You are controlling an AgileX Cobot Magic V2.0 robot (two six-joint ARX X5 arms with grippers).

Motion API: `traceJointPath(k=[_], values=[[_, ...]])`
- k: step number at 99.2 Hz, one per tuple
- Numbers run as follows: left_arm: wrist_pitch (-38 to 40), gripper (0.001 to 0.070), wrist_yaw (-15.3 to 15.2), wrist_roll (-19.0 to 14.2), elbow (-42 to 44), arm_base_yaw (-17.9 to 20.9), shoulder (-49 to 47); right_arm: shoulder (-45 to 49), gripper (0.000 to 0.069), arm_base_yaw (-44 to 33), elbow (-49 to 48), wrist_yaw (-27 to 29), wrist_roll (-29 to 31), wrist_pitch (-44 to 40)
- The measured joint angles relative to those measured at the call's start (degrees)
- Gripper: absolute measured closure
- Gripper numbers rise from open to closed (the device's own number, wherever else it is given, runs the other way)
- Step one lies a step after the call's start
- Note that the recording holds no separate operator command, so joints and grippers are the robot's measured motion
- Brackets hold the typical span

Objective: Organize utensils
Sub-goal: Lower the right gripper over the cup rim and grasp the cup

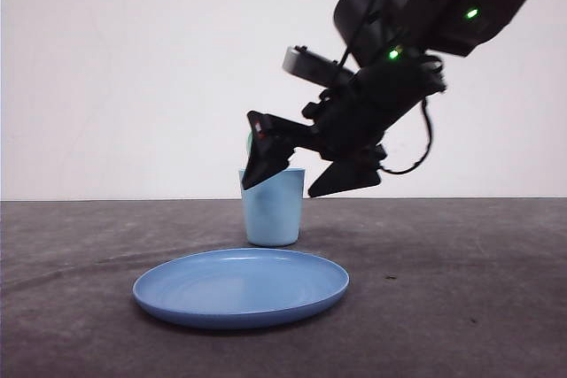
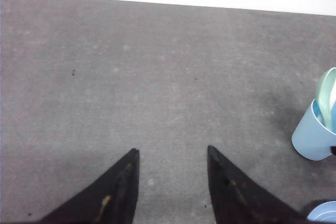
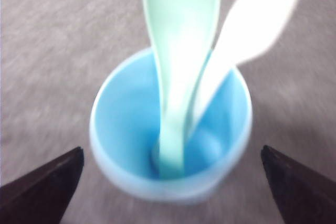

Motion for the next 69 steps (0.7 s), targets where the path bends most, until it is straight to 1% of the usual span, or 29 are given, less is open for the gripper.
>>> traceJointPath(k=[17, 41, 47, 61, 69], values=[[0.0, 0.0474, 0.0, 0.0, 0.0, 0.0, 0.0, 3.5, 0.0009, 0.2, 4.3, 0.0, 0.0, -0.4], [0.0, 0.0474, 0.0, 0.0, 0.0, 0.0, 0.0, 3.7, 0.0017, 0.9, 4.7, 0.5, -0.7, -0.7], [0.0, 0.0474, 0.0, 0.0, 0.0, 0.0, 0.0, 3.7, 0.0053, 0.9, 4.7, 0.6, -0.8, -1.0], [0.0, 0.0474, 0.0, 0.0, 0.0, 0.0, 0.0, 3.7, 0.0187, 0.9, 4.7, 1.7, -1.2, -1.6], [0.0, 0.0474, 0.0, 0.0, 0.0, 0.0, 0.0, 3.7, 0.0227, 1.0, 4.7, 2.1, -1.2, -1.5]])
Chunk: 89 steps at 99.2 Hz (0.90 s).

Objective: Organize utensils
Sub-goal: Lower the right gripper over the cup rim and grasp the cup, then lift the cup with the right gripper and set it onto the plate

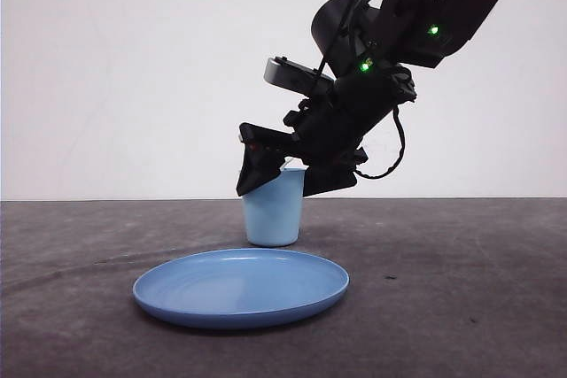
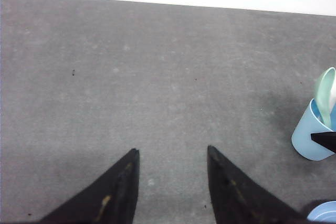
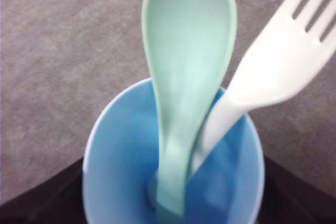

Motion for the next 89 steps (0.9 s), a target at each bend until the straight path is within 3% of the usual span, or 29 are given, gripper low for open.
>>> traceJointPath(k=[38, 72, 89], values=[[0.0, 0.0474, 0.0, 0.0, 0.0, 0.0, 0.0, -1.9, 0.0232, 0.9, 0.0, 0.0, -0.4, -2.2], [0.0, 0.0474, 0.0, 0.0, 0.0, 0.0, 0.0, -18.0, 0.0232, 4.6, -0.1, 2.3, -0.3, -15.8], [0.0, 0.0474, 0.0, 0.0, 0.0, 0.0, 0.0, -27.3, 0.0232, 8.3, -5.9, 5.0, 0.1, -17.1]])
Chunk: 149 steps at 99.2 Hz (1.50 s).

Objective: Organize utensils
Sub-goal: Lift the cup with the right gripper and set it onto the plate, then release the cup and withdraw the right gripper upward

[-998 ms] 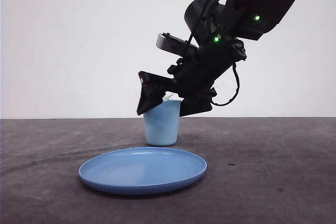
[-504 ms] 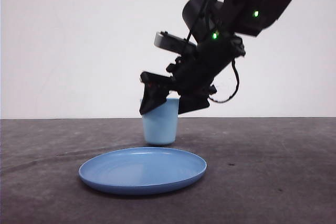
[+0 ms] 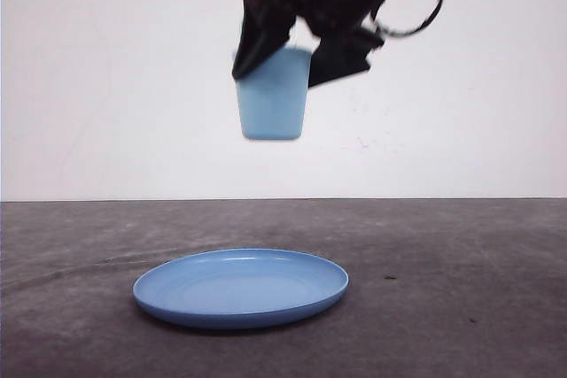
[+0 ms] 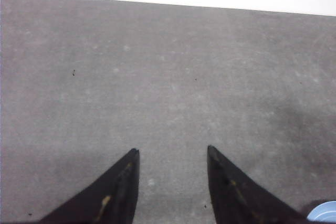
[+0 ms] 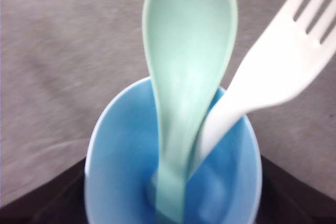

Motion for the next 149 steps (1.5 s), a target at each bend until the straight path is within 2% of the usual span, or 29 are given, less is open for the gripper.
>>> traceJointPath(k=[18, 36, 62, 112, 142, 149], values=[[0.0, 0.0474, 0.0, 0.0, 0.0, 0.0, 0.0, -8.0, 0.0232, 4.2, -8.2, 3.7, 1.1, 0.4], [0.0, 0.0474, 0.0, 0.0, 0.0, 0.0, 0.0, -10.5, 0.0232, 7.2, -15.7, 5.3, 2.2, 2.0], [0.0, 0.0474, 0.0, 0.0, 0.0, 0.0, 0.0, -9.2, 0.0237, 9.4, -24.7, 5.4, 3.7, 15.4], [0.0, 0.0474, 0.0, 0.0, 0.0, 0.0, 0.0, 4.9, 0.0237, 9.6, -25.2, 5.3, 3.8, 30.0], [0.0, 0.0474, 0.0, 0.0, 0.0, 0.0, 0.0, 5.6, 0.0235, 10.5, -25.2, 5.3, 3.6, 30.2], [0.0, 0.0474, 0.0, 0.0, 0.0, 0.0, 0.0, 5.6, 0.0185, 10.5, -25.2, 5.3, 3.6, 30.1]])
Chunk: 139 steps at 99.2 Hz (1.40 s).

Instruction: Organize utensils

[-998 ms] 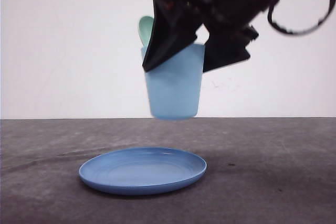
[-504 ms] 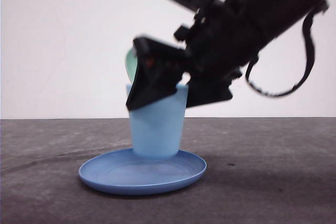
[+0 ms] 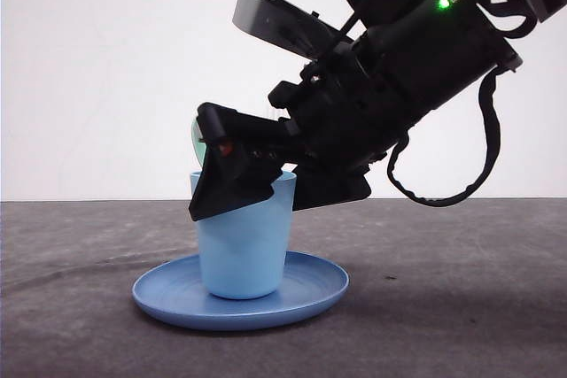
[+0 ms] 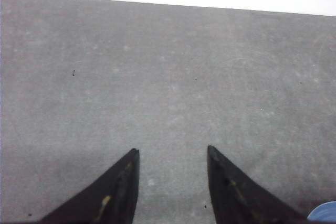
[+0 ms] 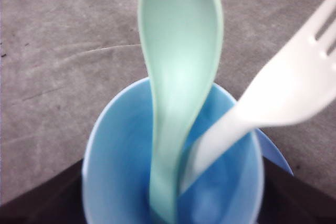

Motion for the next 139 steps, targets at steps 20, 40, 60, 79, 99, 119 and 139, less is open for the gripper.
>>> traceJointPath(k=[20, 40, 60, 79, 99, 119, 139], values=[[0.0, 0.0474, 0.0, 0.0, 0.0, 0.0, 0.0, 0.0, 0.0011, 0.0, 0.0, 0.0, 0.0, -0.7], [0.0, 0.0474, 0.0, 0.0, 0.0, 0.0, 0.0, -3.7, 0.0011, -1.9, 0.0, 0.0, 0.0, -12.7], [0.0, 0.0474, 0.0, 0.0, 0.0, 0.0, 0.0, -14.2, 0.0011, -5.0, 0.0, 0.0, 0.0, -28.7], [0.0, 0.0474, 0.0, 0.0, 0.0, 0.0, 0.0, -27.9, 0.0011, -12.7, 0.1, -0.2, 0.0, -41.8], [-0.1, 0.0474, 0.0, 0.0, 0.0, 0.0, 0.0, -37.5, 0.0011, -27.1, 1.7, -0.1, 0.0, -51.7], [-0.8, 0.0474, 0.0, 0.0, 0.0, 0.0, 0.0, -40.0, 0.0011, -38.8, 4.7, -1.5, -0.5, -60.1], [-3.4, 0.0474, 0.0, 0.0, 0.0, 0.0, 0.0, -40.0, 0.0011, -43.2, 8.0, -1.6, -1.9, -64.2]])
